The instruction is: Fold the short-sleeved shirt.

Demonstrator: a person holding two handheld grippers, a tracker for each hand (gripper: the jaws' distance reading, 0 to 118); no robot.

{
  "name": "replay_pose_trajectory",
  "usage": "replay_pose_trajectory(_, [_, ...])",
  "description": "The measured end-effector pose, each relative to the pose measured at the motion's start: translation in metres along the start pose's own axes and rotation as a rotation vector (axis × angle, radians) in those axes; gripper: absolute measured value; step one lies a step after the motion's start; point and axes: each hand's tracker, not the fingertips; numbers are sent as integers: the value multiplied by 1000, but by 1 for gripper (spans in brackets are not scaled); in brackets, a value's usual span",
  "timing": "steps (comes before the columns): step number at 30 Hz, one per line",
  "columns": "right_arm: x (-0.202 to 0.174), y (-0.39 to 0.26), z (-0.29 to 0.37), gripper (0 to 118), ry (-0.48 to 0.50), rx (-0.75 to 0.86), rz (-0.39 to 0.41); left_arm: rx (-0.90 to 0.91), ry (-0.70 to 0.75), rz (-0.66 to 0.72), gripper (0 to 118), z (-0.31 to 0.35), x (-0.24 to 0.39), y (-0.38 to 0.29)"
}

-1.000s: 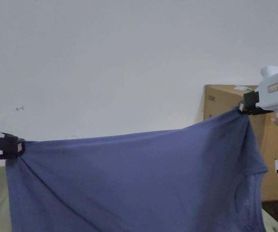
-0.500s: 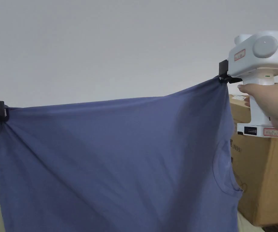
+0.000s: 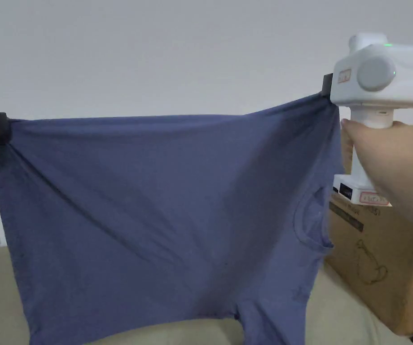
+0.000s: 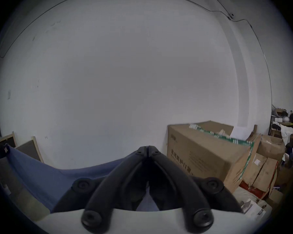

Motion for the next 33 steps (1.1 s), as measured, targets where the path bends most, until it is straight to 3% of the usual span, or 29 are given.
replay_pose_trajectory(5, [21,-153,1,0,27,-255,-26,-192,-60,39,2,-1,-8,-121])
replay_pose_trajectory(7, [32,-224,14,0,51,-406,11,-321,-77,54,2,9,-12,-181])
replay_pose_trajectory(11, [66,-361,62,0,79,-707,35,-570,-61,68,2,57,-28,-303])
replay_pose_trajectory(14, [92,-420,120,0,105,-845,74,-694,-99,41,2,99,-47,-357])
replay_pose_trajectory(17, [122,-447,177,0,130,-925,59,-755,-118,-49,2,150,-58,-382])
replay_pose_trajectory(21, [148,-455,238,0,140,-941,68,-781,-149,-19,2,211,-69,-387])
replay_pose_trajectory(23, [158,-453,267,0,151,-951,42,-812,-193,-107,2,236,-70,-389])
replay_pose_trajectory(33, [168,-448,326,0,213,-1108,81,-875,-230,-213,2,308,-77,-386])
